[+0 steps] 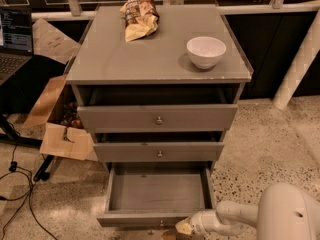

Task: Close bottom drawer

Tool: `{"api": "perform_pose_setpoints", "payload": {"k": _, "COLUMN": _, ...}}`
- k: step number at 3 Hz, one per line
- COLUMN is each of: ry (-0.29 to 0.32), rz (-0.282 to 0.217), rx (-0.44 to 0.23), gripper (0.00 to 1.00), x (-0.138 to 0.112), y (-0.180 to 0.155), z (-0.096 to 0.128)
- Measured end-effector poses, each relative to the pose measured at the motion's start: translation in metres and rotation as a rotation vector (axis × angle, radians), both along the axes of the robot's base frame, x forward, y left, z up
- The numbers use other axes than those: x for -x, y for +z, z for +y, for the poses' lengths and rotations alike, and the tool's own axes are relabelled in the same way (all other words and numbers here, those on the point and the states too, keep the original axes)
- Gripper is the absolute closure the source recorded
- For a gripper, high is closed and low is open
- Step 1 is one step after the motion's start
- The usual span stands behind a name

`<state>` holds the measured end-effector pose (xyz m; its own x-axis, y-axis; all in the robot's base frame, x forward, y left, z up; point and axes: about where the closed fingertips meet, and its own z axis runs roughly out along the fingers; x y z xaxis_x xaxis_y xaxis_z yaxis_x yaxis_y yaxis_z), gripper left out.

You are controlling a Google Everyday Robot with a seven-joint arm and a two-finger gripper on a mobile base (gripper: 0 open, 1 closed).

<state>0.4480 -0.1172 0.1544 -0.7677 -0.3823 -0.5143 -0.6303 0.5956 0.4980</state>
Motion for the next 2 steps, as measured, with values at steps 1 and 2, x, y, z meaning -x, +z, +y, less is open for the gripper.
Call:
{"api": "perform_pose_setpoints", "payload": {"k": 1, "ry": -0.003, "rz": -0.005, "rx": 0.004, "gripper": 1.0, "x": -0.005, "y": -0.001, "z": 0.0}}
{"api": "perform_pose_setpoints", "payload": {"k": 2, "ry": -0.01, "rz": -0.035, "rx": 0.012, "gripper": 1.0, "x": -0.021, "y": 0.003, "z": 0.0}}
